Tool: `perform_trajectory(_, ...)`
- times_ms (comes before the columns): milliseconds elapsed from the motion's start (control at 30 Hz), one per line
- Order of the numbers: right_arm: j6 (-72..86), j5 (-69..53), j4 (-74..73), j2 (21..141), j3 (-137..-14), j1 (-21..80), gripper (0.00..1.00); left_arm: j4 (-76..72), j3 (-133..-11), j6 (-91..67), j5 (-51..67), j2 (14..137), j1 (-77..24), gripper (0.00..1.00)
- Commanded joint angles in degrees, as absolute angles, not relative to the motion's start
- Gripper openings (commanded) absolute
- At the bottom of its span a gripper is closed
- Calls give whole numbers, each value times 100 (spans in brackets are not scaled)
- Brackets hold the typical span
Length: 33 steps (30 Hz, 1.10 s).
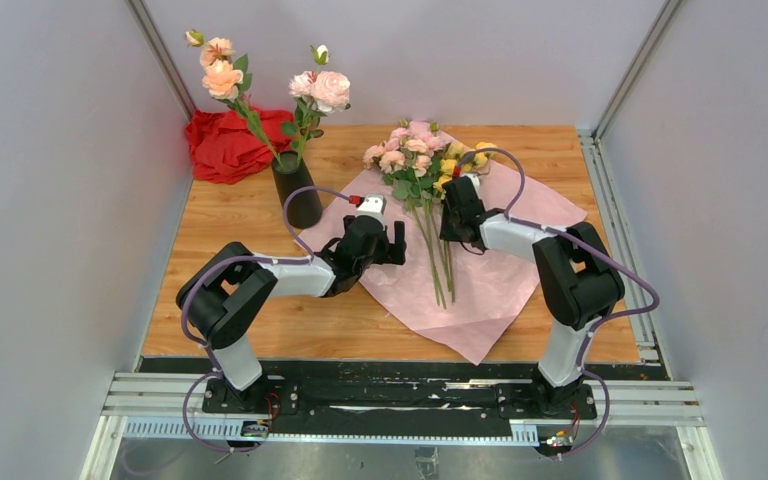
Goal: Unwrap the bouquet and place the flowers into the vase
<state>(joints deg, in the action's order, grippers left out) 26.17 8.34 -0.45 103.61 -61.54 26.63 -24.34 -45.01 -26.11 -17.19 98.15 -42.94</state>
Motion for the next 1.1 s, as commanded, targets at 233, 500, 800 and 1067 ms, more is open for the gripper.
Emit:
perform_trajectory(233, 2726, 1002, -53, 10155, -5969, 2592, 8, -2522, -4555, -2531, -1694, 9834, -4335, 98)
perform_trajectory(500, 2742, 1031, 142, 10093, -5899, 2593, 0, -2530, -4562, -2531, -1687, 9843, -4342, 98)
perform_trajectory(800, 2803, 1178, 183, 9956, -5779, 2591, 24, -2531, -4576, -2524, -1674, 9853, -4342, 97)
perform_trajectory(1067, 2843, 1203, 176, 9970, -5766, 2588, 11, -2528, -4571, -2521, -1679, 9853, -4351, 98)
